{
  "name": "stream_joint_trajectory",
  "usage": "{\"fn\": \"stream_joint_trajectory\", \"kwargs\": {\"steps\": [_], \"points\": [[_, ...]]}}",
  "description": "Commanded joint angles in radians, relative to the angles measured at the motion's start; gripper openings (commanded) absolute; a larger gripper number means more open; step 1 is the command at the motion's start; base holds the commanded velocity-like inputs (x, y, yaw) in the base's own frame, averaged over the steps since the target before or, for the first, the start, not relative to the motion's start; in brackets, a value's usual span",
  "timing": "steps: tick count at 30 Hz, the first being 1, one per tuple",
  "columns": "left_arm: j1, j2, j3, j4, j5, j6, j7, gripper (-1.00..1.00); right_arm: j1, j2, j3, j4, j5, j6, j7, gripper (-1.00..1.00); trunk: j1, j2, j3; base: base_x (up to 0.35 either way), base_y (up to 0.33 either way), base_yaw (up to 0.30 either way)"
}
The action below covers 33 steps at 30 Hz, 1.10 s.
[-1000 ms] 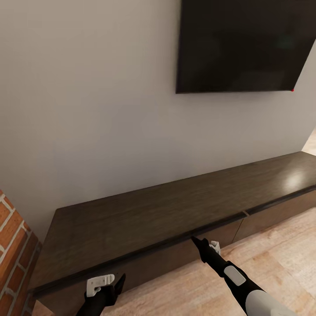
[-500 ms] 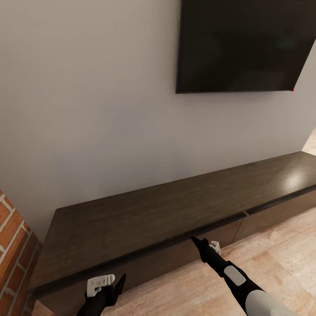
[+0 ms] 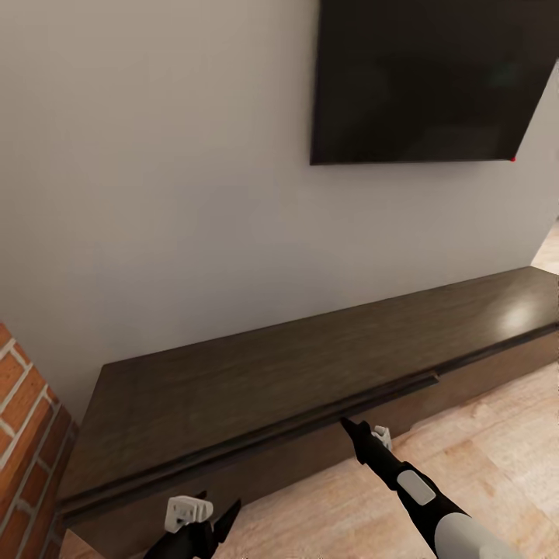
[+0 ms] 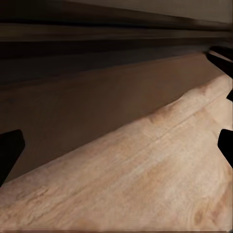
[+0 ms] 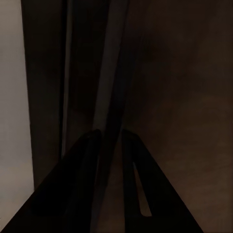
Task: Place each of the two pumpkins and all three candles from the living room inside a cabinet in the living room (use any cabinet), then make sure every cabinet is closed, and position the cauldron so it is next to a table in the living room.
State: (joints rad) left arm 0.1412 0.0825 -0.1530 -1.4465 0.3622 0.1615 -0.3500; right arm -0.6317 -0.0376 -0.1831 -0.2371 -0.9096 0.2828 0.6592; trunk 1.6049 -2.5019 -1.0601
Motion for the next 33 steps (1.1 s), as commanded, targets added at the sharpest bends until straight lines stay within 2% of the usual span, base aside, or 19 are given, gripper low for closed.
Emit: {"fn": "stream_joint_trajectory", "kwargs": {"steps": [1,21,27,33], "points": [[0.000,0.001,-0.001,-0.001,0.011,0.008,-0.003,1.00,0.000,0.001,0.020,0.000,-0.009,0.015,0.005,-1.00,0.000,0.000,-0.001,-0.048,0.000,0.000],[0.000,0.002,-0.002,0.001,0.011,0.004,-0.007,1.00,0.000,0.005,0.021,-0.002,-0.010,0.004,0.008,-1.00,0.000,0.000,-0.001,-0.025,0.000,0.000],[0.000,0.002,-0.002,0.001,0.009,0.004,-0.006,1.00,0.000,0.007,0.021,-0.001,-0.013,-0.048,0.006,-1.00,0.000,0.000,-0.001,-0.009,0.000,0.000],[0.000,0.002,-0.002,0.002,0.009,0.004,-0.007,1.00,0.000,0.006,0.022,-0.002,-0.009,-0.061,0.004,-1.00,0.000,0.000,-0.001,-0.066,0.000,0.000]]}}
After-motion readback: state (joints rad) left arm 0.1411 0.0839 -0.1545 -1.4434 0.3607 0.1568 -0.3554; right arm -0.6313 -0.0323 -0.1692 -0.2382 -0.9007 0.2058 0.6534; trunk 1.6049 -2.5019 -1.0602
